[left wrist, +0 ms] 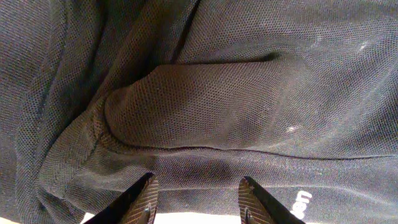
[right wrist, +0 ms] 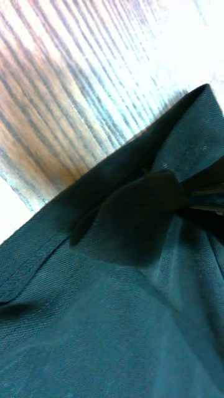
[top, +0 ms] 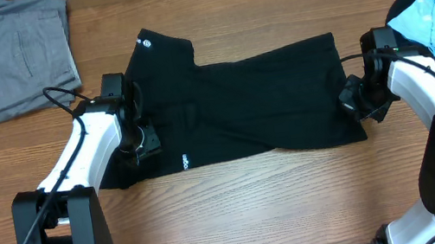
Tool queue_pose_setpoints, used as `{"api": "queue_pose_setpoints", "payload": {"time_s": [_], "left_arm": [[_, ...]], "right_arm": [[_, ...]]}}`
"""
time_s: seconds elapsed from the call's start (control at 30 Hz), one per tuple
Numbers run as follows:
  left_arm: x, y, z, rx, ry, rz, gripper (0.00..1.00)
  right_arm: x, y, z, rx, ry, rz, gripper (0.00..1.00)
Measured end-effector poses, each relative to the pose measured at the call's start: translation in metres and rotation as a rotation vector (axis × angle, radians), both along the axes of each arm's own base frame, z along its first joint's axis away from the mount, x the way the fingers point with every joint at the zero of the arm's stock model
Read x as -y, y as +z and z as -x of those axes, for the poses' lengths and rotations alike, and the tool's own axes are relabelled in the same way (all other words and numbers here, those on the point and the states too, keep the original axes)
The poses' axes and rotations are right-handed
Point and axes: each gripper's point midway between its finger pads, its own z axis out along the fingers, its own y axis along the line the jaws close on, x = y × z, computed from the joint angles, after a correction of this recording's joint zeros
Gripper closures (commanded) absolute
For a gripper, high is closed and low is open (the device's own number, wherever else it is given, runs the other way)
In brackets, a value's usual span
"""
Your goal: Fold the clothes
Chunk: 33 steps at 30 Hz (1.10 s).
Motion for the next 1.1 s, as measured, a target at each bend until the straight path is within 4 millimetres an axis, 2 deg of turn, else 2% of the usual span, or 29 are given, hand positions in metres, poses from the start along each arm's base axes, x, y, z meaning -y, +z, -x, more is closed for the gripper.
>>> {"api": "queue_pose_setpoints", "payload": {"time_s": [0.07, 0.13, 0.23, 0.33, 0.4, 0.47, 0.67, 0.73, 0.77, 0.8, 0.83, 0.9, 1.1], "left_arm": [[0.0, 0.0, 0.0, 0.0, 0.0, 0.0, 0.56], [0.0, 0.0, 0.0, 0.0, 0.0, 0.0, 0.56], [0.0, 0.0, 0.0, 0.002, 0.0, 0.0, 0.55], [0.0, 0.0, -0.002, 0.006, 0.0, 0.001, 0.55], [0.0, 0.0, -0.002, 0.008, 0.0, 0.0, 0.55], [0.0, 0.0, -0.002, 0.009, 0.0, 0.001, 0.55], [0.001, 0.001, -0.007, 0.03, 0.0, 0.003, 0.56], [0.001, 0.001, -0.009, 0.036, 0.0, 0.004, 0.55], [0.001, 0.001, -0.01, 0.039, 0.0, 0.004, 0.56], [0.001, 0.001, -0.011, 0.045, 0.0, 0.005, 0.82], [0.001, 0.001, -0.012, 0.05, 0.0, 0.006, 0.96], [0.005, 0.002, -0.015, 0.062, -0.014, 0.025, 0.96], [0.034, 0.005, -0.022, 0.108, -0.115, 0.112, 0.96]], "right_arm": [[0.0, 0.006, -0.001, -0.005, -0.003, 0.0, 0.96], [0.001, 0.013, -0.005, -0.001, -0.005, 0.001, 0.92], [0.003, 0.03, -0.02, 0.042, -0.011, 0.007, 0.82], [0.004, 0.04, -0.035, 0.101, -0.008, 0.013, 0.82], [0.005, 0.041, -0.041, 0.122, -0.009, 0.016, 0.86], [0.007, 0.042, -0.047, 0.147, -0.011, 0.024, 0.96], [0.016, 0.042, -0.056, 0.175, -0.045, 0.072, 0.95], [0.017, 0.039, -0.054, 0.161, -0.057, 0.078, 0.85], [0.018, 0.037, -0.052, 0.151, -0.058, 0.081, 0.85], [0.018, 0.036, -0.05, 0.141, -0.055, 0.082, 0.87], [0.018, 0.035, -0.048, 0.132, -0.051, 0.081, 0.91], [0.012, 0.034, -0.044, 0.115, -0.028, 0.055, 0.96], [-0.019, 0.037, -0.042, 0.13, 0.104, -0.104, 0.96]]}}
